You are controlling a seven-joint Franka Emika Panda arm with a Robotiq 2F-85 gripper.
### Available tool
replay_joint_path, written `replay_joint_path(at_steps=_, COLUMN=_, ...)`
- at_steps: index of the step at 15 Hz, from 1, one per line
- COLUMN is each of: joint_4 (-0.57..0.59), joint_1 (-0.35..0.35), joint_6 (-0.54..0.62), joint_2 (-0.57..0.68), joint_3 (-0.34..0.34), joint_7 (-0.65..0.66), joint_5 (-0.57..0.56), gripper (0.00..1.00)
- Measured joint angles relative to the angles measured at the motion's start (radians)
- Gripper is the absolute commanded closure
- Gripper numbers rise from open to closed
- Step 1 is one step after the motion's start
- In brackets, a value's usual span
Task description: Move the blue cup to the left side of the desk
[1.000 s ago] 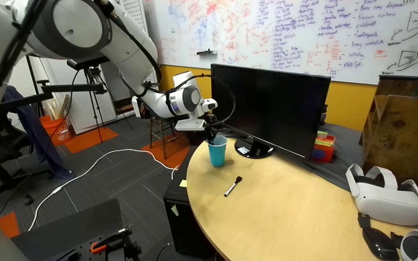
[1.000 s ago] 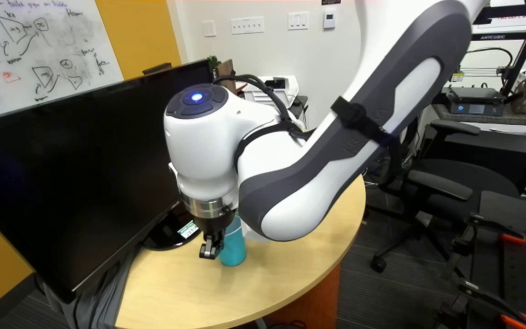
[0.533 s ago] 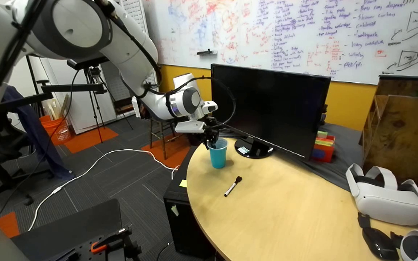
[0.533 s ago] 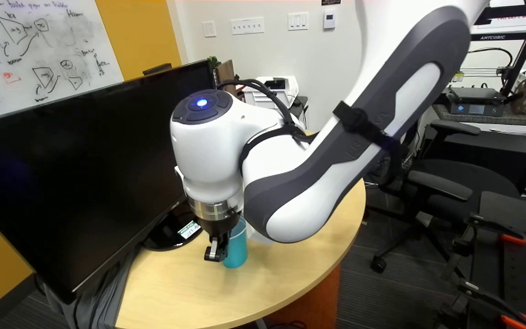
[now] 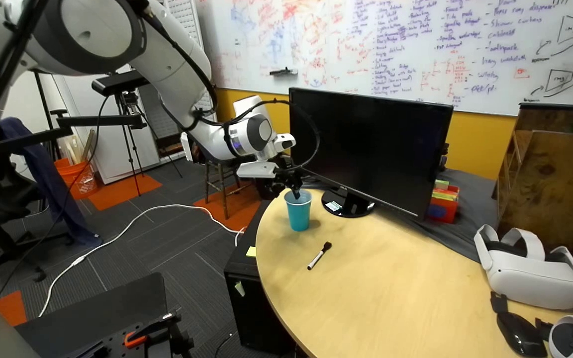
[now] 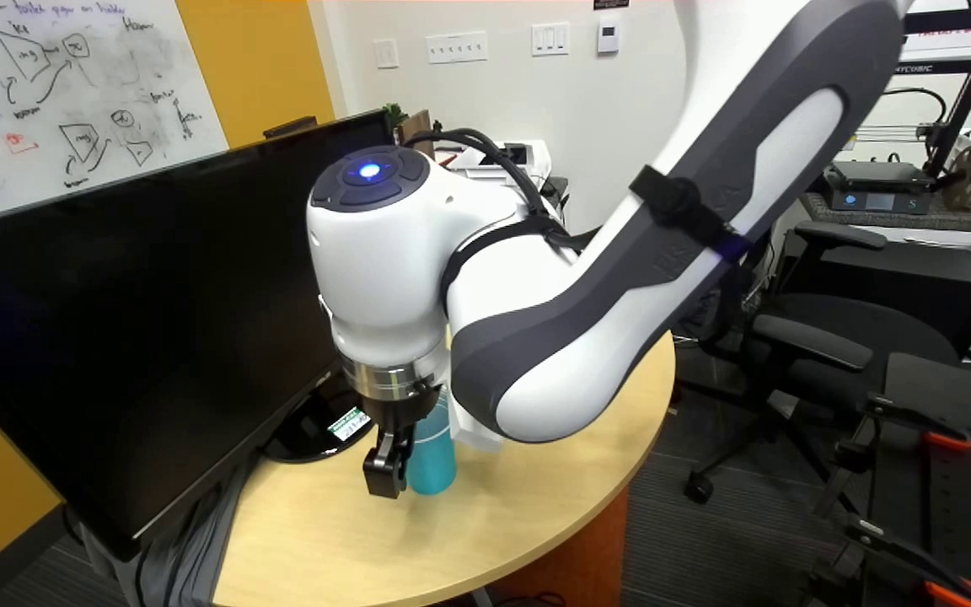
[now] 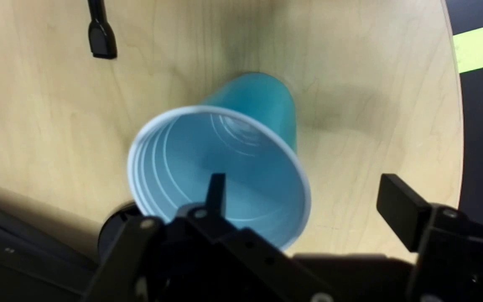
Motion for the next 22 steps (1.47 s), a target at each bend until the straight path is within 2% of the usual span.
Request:
replay_joint_path(at_steps=5, joint_4=-0.038, joint_1=0.066, joint_6=-0.001, joint_2=-0.07, joint_3=-0.046, joint_7=0.124, joint_5=-0.073, gripper=0.0)
replay_joint_path(at_steps=11, joint_4=-0.111, joint_1=0.135, joint_6=-0.006, joint_2=-0.182, joint_3=-0.127, joint_7=0.362, joint_5=-0.267, gripper=0.0)
replay_joint_path(at_steps=16, joint_4=-0.192, joint_1=0.117, joint_6=-0.052, joint_2=-0.284, joint_3=-0.128, joint_7=0.559, joint_5=-0.454, gripper=0.0)
replay_joint_path(at_steps=22, joint_4=-0.278, joint_1=0.007, joint_6=-0.113, joint_2=-0.385, joint_3=-0.028, joint_7=0.697, joint_5=-0.606, gripper=0.0)
